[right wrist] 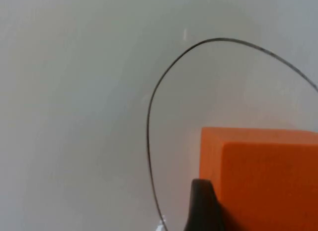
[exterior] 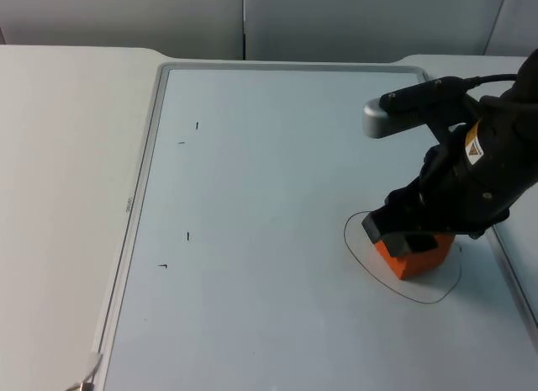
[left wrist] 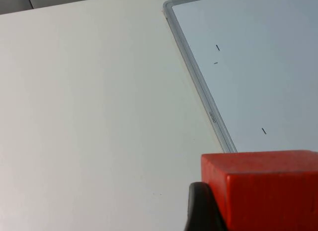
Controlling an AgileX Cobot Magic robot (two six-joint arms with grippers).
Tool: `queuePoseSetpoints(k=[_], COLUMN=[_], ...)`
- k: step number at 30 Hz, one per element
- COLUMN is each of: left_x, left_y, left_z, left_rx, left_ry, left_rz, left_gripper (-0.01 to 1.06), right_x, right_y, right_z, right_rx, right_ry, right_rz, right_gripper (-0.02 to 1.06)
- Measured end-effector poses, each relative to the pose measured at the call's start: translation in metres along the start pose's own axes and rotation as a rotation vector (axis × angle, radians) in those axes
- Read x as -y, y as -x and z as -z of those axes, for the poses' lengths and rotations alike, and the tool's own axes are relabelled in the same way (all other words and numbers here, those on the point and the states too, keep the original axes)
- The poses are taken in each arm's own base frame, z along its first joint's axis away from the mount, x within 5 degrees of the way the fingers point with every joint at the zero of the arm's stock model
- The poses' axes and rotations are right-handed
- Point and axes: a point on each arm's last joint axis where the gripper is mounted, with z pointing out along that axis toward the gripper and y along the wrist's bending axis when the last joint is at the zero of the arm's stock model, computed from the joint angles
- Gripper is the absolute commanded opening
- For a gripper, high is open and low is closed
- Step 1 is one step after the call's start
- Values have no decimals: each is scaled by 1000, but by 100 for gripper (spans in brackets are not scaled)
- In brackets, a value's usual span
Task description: Pick up one cube with the left hand and another cube with the right hand. First place the cube in the right hand at the target position, then stack the cube in the left hand on top.
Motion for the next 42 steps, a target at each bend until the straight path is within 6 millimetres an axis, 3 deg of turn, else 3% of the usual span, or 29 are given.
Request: queuePoseSetpoints(k=[3,6,7,9,10,11,14,18,20,21,24,25,26,27,28,30,32,33,37,38,42], left_x=[0,0,0,0,0,0,0,0,0,0,0,1,2,2,4,10,21,21,43,43,58], left_y=[0,0,0,0,0,0,0,0,0,0,0,0,0,0,1,5,13,13,33,33,46], left_z=[0,0,0,0,0,0,0,0,0,0,0,0,0,0,-1,-4,-12,-12,-37,-37,-75], left_rx=[-2,-3,-3,-3,-3,-3,-3,-3,-3,-3,-3,-3,0,0,2,25,54,54,114,114,124], left_ry=[0,0,0,0,0,0,0,0,0,0,-3,-11,-23,-23,-44,-109,-218,-218,-433,-433,-566], left_rz=[0,0,0,0,0,0,0,0,0,0,-20,-30,-43,-43,-53,-64,-102,-102,-147,-147,-152], left_gripper=[0,0,0,0,0,0,0,0,0,0,0,0,0,0,0,0,0,0,0,0,0], right_x=[0,0,0,0,0,0,1,3,4,4,8,9,9,9,10,7,7,7,17,17,29], right_y=[0,0,0,0,0,0,-2,6,21,21,35,38,39,39,37,26,-3,-3,-59,-59,-108], right_z=[0,0,0,0,0,0,3,23,57,57,112,135,179,179,194,250,316,316,384,384,411], right_rx=[2,2,2,0,0,-3,-21,48,167,167,327,396,528,528,569,740,972,972,1228,1228,1292], right_ry=[1,1,1,0,0,-1,-8,-4,5,5,25,35,46,46,49,68,91,91,96,96,73], right_rz=[-1,-3,-3,-3,-3,-3,-4,-12,-28,-28,-48,-50,-30,-30,-23,15,66,66,95,95,87], right_gripper=[3,25,25,47,68,68,104,105,105,105,105,105,105,105,105,105,105,105,105,105,105])
